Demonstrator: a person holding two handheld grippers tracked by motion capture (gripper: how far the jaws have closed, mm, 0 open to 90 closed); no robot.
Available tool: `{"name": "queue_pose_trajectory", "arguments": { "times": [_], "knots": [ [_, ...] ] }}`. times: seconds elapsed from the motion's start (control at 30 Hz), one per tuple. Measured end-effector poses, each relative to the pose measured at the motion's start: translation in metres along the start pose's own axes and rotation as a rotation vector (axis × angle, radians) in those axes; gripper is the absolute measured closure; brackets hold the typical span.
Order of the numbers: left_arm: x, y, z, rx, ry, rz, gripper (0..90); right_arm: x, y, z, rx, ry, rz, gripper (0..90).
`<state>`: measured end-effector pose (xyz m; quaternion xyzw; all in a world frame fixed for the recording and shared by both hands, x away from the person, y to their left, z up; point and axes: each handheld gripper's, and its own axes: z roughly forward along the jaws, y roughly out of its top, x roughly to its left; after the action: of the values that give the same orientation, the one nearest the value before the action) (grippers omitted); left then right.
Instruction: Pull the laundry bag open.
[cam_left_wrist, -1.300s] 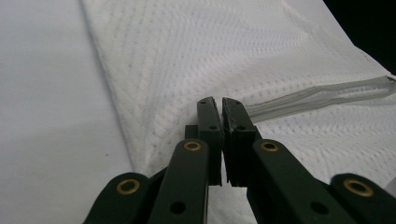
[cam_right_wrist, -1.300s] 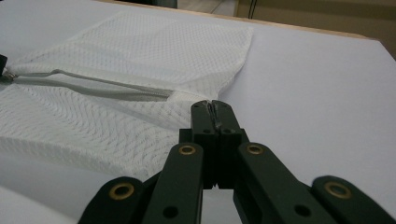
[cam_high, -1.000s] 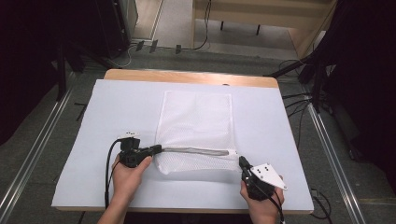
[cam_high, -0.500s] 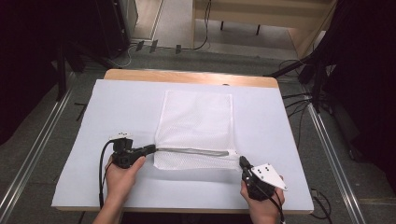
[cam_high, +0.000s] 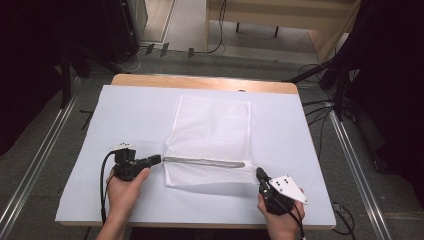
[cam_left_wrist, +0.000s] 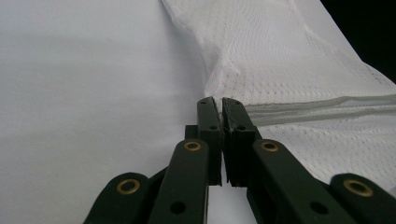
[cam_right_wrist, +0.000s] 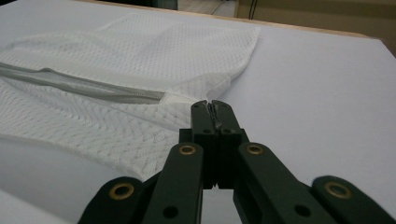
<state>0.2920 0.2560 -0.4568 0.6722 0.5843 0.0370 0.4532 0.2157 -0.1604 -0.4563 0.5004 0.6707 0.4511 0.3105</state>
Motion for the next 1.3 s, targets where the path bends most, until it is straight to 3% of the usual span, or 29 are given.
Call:
{"name": "queue_pose_trajectory", "arguments": {
  "times": [0.4, 0.5, 0.6, 0.73, 0.83, 1.0, 1.3],
  "knots": [
    [0.002, 0.002, -0.008, -0.025, 0.011, -0.005, 88.7, 0.002, -0.002, 0.0, 0.016, 0.011, -0.003, 90.0],
    [0.001, 0.002, -0.008, -0.022, 0.021, 0.005, 88.7, 0.004, -0.002, 0.0, 0.015, 0.003, -0.028, 90.0],
    [0.003, 0.001, -0.01, -0.02, 0.0, -0.009, 88.6, 0.005, -0.003, 0.0, 0.02, 0.002, -0.02, 90.0],
    [0.001, 0.0, -0.013, -0.021, 0.015, 0.001, 88.0, 0.009, -0.004, -0.001, 0.022, 0.029, -0.034, 90.0],
    [0.001, -0.002, -0.014, -0.015, 0.037, 0.018, 80.6, 0.011, -0.004, 0.0, 0.024, 0.024, -0.042, 90.0],
    [0.003, -0.005, -0.018, -0.047, 0.013, 0.023, 60.6, 0.006, -0.005, -0.001, 0.036, 0.043, -0.017, 90.0],
    [0.002, -0.012, -0.023, -0.074, 0.011, 0.042, 49.7, 0.002, -0.005, 0.001, 0.023, 0.045, -0.012, 90.0]
  ]
}}
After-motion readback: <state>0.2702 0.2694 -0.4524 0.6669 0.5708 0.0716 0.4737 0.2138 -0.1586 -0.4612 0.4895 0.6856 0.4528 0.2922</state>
